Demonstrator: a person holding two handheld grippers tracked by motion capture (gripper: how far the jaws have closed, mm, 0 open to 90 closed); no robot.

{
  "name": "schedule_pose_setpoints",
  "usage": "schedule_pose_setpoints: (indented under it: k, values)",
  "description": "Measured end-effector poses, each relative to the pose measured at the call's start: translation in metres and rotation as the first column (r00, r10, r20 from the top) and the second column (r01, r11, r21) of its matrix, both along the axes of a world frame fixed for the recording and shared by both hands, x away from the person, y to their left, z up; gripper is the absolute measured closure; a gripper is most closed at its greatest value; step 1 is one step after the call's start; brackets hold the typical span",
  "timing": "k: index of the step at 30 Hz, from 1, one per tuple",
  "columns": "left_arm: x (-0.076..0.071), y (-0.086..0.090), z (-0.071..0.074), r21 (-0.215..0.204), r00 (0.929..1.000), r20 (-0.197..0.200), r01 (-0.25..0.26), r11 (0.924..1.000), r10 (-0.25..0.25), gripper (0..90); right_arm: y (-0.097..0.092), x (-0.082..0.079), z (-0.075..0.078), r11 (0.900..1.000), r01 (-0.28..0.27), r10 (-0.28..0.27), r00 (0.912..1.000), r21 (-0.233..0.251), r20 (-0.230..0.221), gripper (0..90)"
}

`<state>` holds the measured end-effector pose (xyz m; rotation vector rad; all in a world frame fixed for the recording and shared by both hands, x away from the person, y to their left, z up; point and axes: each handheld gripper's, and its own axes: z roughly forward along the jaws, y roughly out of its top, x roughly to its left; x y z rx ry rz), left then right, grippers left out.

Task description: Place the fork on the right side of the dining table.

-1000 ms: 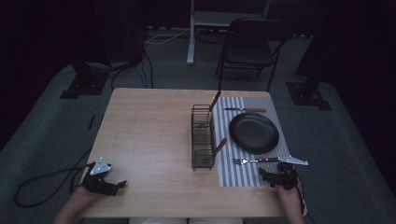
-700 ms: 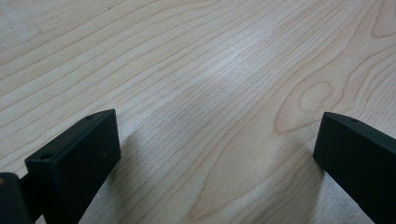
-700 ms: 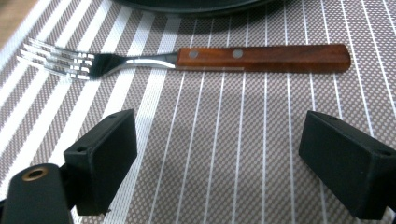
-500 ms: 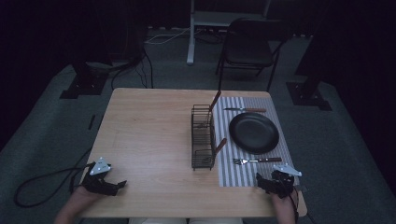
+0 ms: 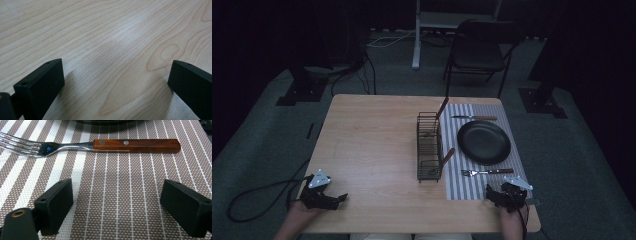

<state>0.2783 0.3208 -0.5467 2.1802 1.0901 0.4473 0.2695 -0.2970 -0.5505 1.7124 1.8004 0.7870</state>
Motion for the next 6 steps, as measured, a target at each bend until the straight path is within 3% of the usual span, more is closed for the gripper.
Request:
schedule_pose_setpoints:
  k: [3,6]
  values:
    - [-0.0008,-0.004,-0.0001,-0.001,0.9991,0.001,-0.043,0.9991,0.043,0.6,0.0,0.0,0.0,1.0,0.0,0.0,1.0,0.0,0.0,11.1]
    - [-0.0013,-0.0034,-0.0001,-0.001,0.9993,0.0,-0.038,0.9993,0.038,0.5,0.0,0.0,0.0,1.0,0.0,0.0,1.0,0.0,0.0,11.2]
